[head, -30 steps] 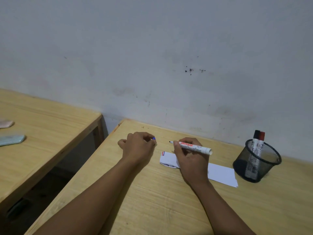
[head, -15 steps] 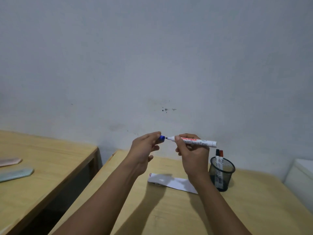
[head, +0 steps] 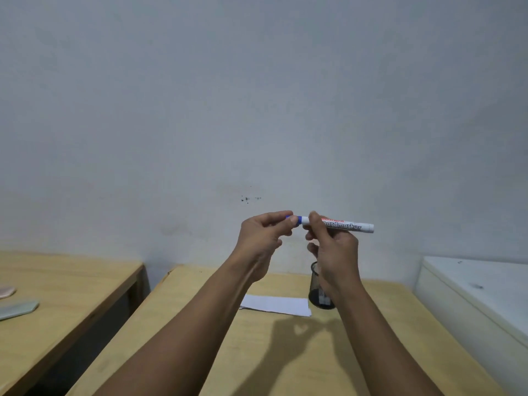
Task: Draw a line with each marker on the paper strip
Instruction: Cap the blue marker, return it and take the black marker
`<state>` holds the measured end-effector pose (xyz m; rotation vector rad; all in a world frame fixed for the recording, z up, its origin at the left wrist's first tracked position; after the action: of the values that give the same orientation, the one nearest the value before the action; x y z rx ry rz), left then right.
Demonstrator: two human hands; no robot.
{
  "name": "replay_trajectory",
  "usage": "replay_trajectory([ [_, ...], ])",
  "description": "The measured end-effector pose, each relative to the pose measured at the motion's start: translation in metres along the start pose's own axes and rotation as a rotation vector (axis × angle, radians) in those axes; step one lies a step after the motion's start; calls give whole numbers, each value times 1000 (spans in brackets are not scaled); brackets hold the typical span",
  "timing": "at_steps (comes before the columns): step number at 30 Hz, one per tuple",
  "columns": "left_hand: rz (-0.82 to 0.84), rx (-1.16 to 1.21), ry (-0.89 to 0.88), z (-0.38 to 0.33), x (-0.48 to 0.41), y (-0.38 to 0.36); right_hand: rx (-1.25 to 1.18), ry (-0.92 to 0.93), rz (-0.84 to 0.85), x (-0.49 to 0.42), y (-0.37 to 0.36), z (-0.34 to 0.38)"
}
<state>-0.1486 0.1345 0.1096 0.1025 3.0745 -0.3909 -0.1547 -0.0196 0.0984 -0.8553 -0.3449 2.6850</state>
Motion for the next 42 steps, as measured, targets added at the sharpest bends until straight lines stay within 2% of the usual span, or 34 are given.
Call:
replay_trajectory([
  [2,-48,-48,-42,2,2,-8,-20,-89,-55,5,11,-8],
  [5,-75,-137,-172,-3,-1,-23,-112,-197,-246,6,34,-21],
  [6,-65,-175,-230,-6,-3,-30,-77,-199,-309,5,44,-23],
  [8,-59,-287,-339,-9,-8,-43,114,-78,-348,-1,60,-19],
  [9,-69,-354,-382,-10,-12,-49,216,31,-316,-6,65,-14],
  [11,-85,-473,-434,-9,-22,-59,378,204,-140,-20,65,-9],
  [13,-78,-546,-451,-4,-35,-67,469,290,52,-32,62,-10],
  [16,-47,-567,-454,3,-54,-77,563,361,174,-50,65,-15],
  [19,-69,-603,-416,19,-78,-77,639,360,166,-68,76,-30],
  [23,-157,-788,-236,63,-127,-65,688,328,105,-91,96,-59],
  [26,-179,-960,-125,94,-152,-63,742,280,142,-97,104,-86],
  [31,-148,-1115,-27,130,-187,-72,858,205,230,-105,110,-124],
  [36,-128,-1116,38,157,-208,-81,1037,118,332,-110,110,-159],
  [42,-128,-1005,12,164,-212,-81,1207,44,367,-115,115,-177],
])
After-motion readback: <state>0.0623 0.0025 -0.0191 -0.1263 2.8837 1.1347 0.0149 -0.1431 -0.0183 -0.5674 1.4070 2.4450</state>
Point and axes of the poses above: each hand's wrist, its own x-axis away from the middle knuckle, its own y-axis out of the back of the hand, z = x × y, the point moved 7 cm from there along -x, towards the middle knuckle, and after that the axes turned 10 degrees about y, right-handed, at the moved point
